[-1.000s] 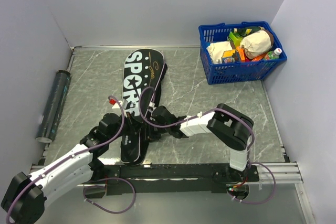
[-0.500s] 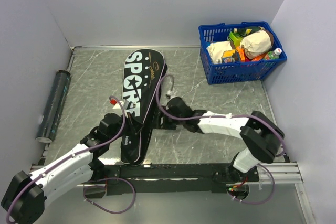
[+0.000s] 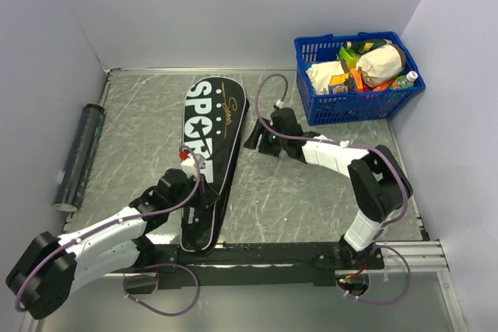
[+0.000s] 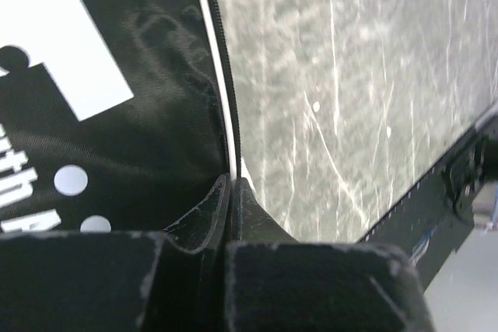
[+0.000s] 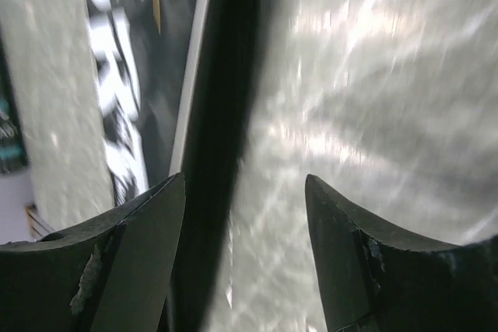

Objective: Pack up the badminton gear

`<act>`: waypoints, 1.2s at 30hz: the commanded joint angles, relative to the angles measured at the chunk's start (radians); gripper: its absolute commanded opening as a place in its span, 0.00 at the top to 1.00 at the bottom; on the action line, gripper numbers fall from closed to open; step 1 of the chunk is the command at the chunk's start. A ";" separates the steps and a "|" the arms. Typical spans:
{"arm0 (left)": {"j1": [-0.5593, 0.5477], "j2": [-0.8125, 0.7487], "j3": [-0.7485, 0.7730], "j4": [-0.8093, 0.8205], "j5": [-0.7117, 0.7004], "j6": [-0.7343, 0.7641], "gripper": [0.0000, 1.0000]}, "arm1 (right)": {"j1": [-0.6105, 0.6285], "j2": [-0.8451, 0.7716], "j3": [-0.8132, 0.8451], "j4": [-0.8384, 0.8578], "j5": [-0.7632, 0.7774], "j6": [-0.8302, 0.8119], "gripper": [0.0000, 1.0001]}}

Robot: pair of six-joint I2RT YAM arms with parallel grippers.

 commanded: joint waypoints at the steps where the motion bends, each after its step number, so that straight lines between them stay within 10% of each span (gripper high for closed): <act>1: -0.060 0.037 0.015 0.054 0.081 0.036 0.99 | -0.069 0.069 0.085 0.068 -0.021 0.001 0.29; 21: -0.213 0.103 0.015 0.084 0.123 0.056 0.99 | -0.156 0.508 0.453 0.183 -0.211 0.129 0.32; 24: -0.216 0.112 0.019 0.089 0.126 0.059 0.99 | -0.156 0.543 0.478 0.185 -0.234 0.155 0.41; 29: -0.218 0.103 0.028 0.075 0.106 0.053 0.91 | -0.169 0.554 0.429 0.255 -0.229 0.245 0.95; 36: -0.329 0.040 0.108 0.063 0.098 0.026 0.51 | -0.195 0.488 0.316 0.259 -0.136 0.278 1.00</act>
